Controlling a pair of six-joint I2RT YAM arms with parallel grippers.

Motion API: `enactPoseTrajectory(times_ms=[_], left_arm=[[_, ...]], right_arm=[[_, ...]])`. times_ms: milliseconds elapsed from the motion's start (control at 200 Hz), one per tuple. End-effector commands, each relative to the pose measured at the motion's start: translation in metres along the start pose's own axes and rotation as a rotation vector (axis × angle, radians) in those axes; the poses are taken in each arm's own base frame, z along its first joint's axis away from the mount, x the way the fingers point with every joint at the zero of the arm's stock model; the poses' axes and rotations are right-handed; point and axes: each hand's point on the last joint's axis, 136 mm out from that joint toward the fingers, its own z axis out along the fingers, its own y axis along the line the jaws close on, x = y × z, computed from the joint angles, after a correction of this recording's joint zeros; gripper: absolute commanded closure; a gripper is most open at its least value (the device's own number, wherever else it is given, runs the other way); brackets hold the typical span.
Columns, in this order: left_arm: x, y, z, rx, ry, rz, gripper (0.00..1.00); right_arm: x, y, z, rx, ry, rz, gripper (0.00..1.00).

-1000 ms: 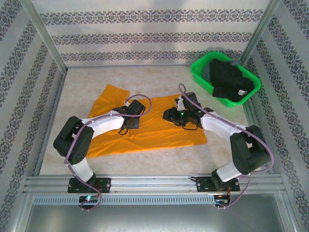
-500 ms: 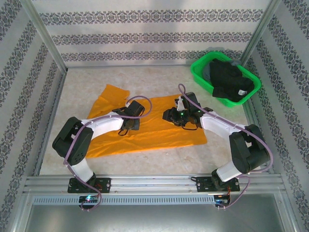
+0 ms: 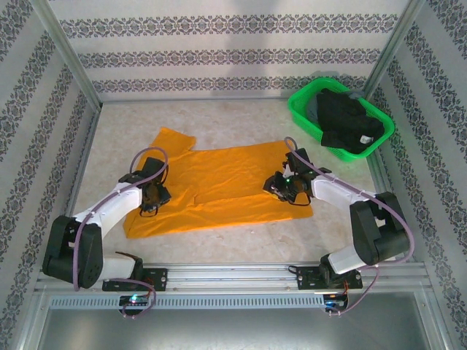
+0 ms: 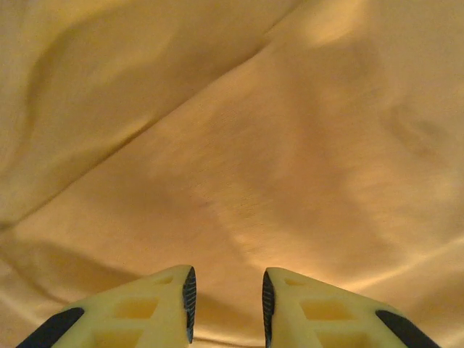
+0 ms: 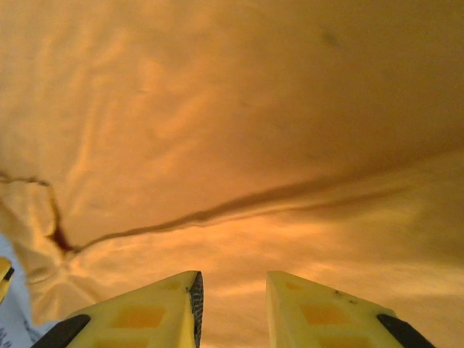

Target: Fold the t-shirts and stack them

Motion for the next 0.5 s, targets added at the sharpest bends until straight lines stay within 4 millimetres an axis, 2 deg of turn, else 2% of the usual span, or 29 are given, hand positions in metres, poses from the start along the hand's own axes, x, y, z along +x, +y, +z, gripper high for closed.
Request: enactPoseTrajectory(times_ms=[0,65,230,370,495], left_arm=[[0.013,0.012,0.014,-0.013,0.104,-0.151,0.69],[0.009,0.018,0.025,-0.026,0.109,-0.203,0.69],[-0.002,0.051,0.040,-0.121,0.118,-0.340,0.69],[-0.013,0.070,0.039,-0.158,0.103,-0.385,0.69],[-0.020,0.084,0.036,-0.174,0.098,-0.404,0.69]], right_arm=[[0.008,-0.029,0.001,0.121,0.013,0.059,0.69],[0.009,-0.037,0.004,0.156,0.021,0.070,0.69],[0.020,-0.058,0.010,0.270,0.078,0.103,0.70],[0.036,-0.061,0.016,0.349,0.138,0.060,0.69],[0.058,-0.058,0.021,0.365,0.204,0.076,0.69]])
